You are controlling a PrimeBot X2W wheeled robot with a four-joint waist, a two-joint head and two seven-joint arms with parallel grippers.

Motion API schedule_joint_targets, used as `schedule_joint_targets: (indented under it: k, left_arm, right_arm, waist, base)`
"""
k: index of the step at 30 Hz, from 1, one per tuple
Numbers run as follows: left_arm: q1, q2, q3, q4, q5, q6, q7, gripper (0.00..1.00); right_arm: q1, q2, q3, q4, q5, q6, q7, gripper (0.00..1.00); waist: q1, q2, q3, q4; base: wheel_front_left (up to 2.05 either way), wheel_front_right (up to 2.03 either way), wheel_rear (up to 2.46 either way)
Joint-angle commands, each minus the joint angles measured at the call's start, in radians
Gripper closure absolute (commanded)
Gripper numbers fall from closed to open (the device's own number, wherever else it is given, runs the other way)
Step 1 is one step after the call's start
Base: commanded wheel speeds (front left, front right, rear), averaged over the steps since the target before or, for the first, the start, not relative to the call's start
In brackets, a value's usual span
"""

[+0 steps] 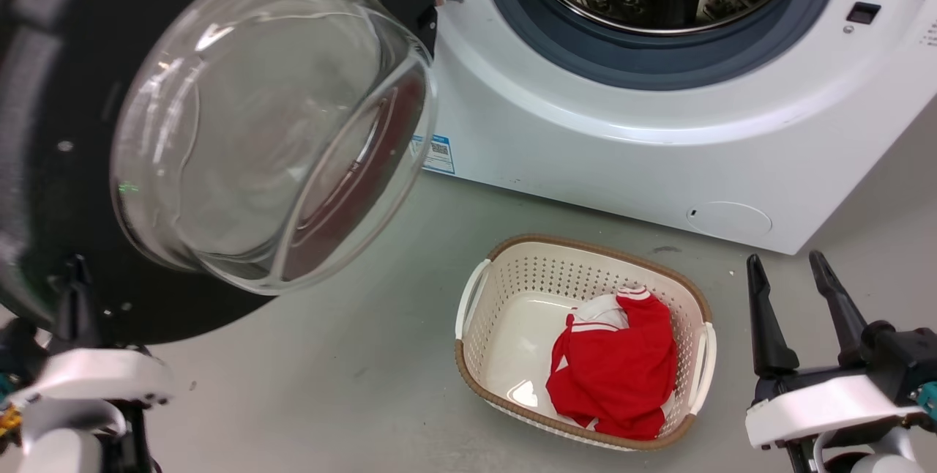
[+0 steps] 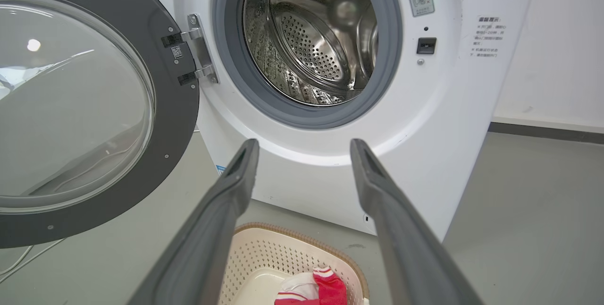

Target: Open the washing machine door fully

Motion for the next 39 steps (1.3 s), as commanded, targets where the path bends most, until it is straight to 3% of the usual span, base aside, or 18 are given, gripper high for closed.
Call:
schedule_joint_targets:
  k: [1, 10, 17, 23, 31, 32, 34, 35, 36, 37, 39]
  left_arm:
    - [-0.024, 0.018, 0.02, 0.023, -0.004, -0.005, -0.006, 1.0]
    - [-0.124, 0.06, 0.133, 0.17, 0.015, -0.064, -0.005, 1.0]
    - [-0.153, 0.04, 0.168, 0.215, 0.06, -0.094, -0.006, 1.0]
    - [-0.105, -0.001, 0.192, 0.171, 0.106, -0.112, -0.006, 1.0]
    - [0.003, -0.087, 0.181, 0.007, 0.185, -0.135, -0.006, 1.0]
    - [0.018, -0.102, 0.174, -0.014, 0.194, -0.135, -0.006, 0.97]
    - [0.051, -0.132, 0.157, -0.051, 0.212, -0.135, -0.006, 0.69]
    - [0.051, -0.132, 0.157, -0.051, 0.212, -0.135, -0.006, 0.69]
    - [0.063, -0.146, 0.147, -0.068, 0.222, -0.133, -0.006, 0.46]
    - [0.075, -0.157, 0.139, -0.081, 0.229, -0.134, -0.006, 0.0]
    - [0.093, -0.169, 0.12, -0.098, 0.244, -0.145, -0.006, 0.0]
  right_arm:
    - [-0.021, 0.001, 0.003, -0.003, -0.009, 0.0, -0.001, 0.0]
    - [-0.034, 0.001, -0.006, 0.004, -0.011, 0.0, -0.003, 0.0]
    - [-0.035, 0.001, -0.009, 0.015, -0.004, 0.0, -0.007, 0.0]
    - [-0.017, 0.001, -0.009, 0.032, 0.008, 0.0, -0.016, 0.0]
    - [-0.001, 0.001, 0.011, 0.052, 0.025, 0.0, -0.03, 0.0]
    - [0.001, 0.001, 0.013, 0.055, 0.026, 0.0, -0.032, 0.0]
    - [0.005, 0.001, 0.018, 0.056, 0.028, 0.0, -0.034, 0.0]
    - [0.005, 0.001, 0.018, 0.056, 0.028, 0.0, -0.034, 0.0]
    - [0.007, 0.001, 0.021, 0.058, 0.029, 0.0, -0.035, 0.0]
    - [0.009, 0.001, 0.022, 0.059, 0.03, 0.0, -0.036, 0.0]
    - [0.012, 0.001, 0.022, 0.058, 0.032, 0.0, -0.038, 0.0]
  waist:
    - [-0.0002, -0.0001, 0.008, -0.009]
    - [-0.0002, -0.0001, 0.024, -0.03]
    - [-0.0002, -0.0001, 0.012, -0.036]
    - [-0.0002, -0.0001, -0.022, -0.04]
    - [-0.0002, -0.0001, -0.076, -0.065]
    - [-0.0002, -0.0001, -0.083, -0.07]
    - [-0.0002, -0.0001, -0.092, -0.081]
    - [-0.0002, -0.0001, -0.092, -0.081]
    - [-0.0002, -0.0001, -0.098, -0.087]
    - [-0.0002, -0.0001, -0.102, -0.092]
    - [-0.0002, -0.0001, -0.108, -0.101]
  base:
    - [0.0, 0.0, 0.0]
    - [0.0, 0.0, 0.0]
    - [0.0, 0.0, 0.0]
    - [0.0, 0.0, 0.0]
    - [0.0, 0.0, 0.0]
    - [0.0, 0.0, 0.0]
    - [0.0, 0.0, 0.0]
    - [0.0, 0.0, 0.0]
    - [0.0, 0.0, 0.0]
    - [0.0, 0.0, 0.0]
    - [0.0, 0.0, 0.0]
